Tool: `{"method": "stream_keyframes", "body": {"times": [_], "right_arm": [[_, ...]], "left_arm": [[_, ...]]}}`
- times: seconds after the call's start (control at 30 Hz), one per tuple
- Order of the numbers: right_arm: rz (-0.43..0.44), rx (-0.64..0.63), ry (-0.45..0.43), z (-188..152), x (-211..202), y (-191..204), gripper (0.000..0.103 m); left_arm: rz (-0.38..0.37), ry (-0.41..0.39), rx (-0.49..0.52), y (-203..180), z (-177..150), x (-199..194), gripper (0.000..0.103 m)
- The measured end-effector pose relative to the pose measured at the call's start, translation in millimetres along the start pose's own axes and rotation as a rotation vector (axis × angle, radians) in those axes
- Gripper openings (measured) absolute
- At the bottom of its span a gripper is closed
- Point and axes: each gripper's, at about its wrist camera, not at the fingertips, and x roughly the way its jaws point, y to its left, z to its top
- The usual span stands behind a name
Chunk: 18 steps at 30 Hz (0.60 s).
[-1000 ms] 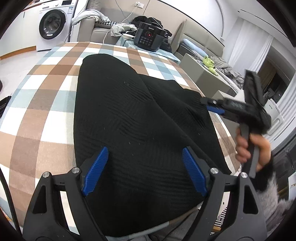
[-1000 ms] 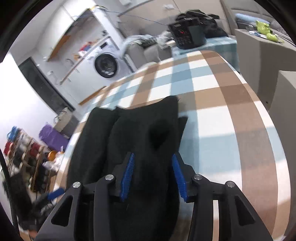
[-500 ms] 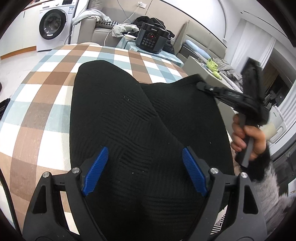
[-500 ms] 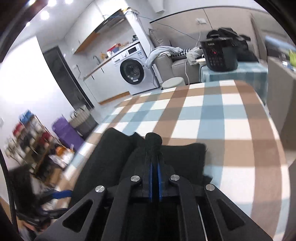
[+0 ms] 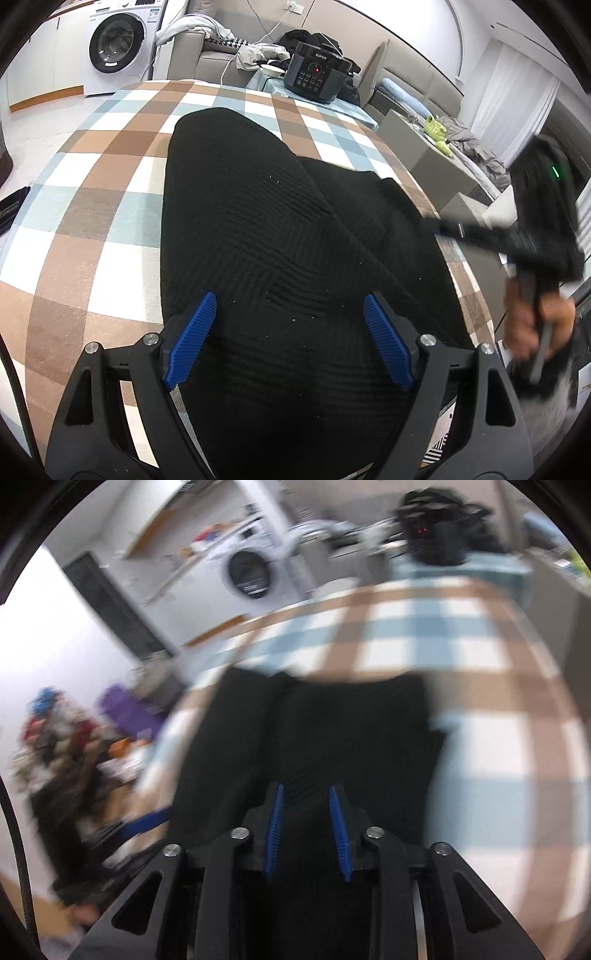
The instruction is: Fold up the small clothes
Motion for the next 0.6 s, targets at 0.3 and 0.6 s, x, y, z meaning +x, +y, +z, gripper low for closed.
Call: {"method": "stream_keyframes", "body": {"times": [0.3, 0.6], "right_arm": [[0.086, 0.023, 0.087, -29, 46, 26, 0.009], [-0.099, -0.101, -0.034, -69, -16, 48, 0.004]], "left_arm": [[0.021, -0.020, -0.021, 10, -5, -17, 0.080], [0.069, -0.015, 0.000, 5, -7, -14, 0.080]]}}
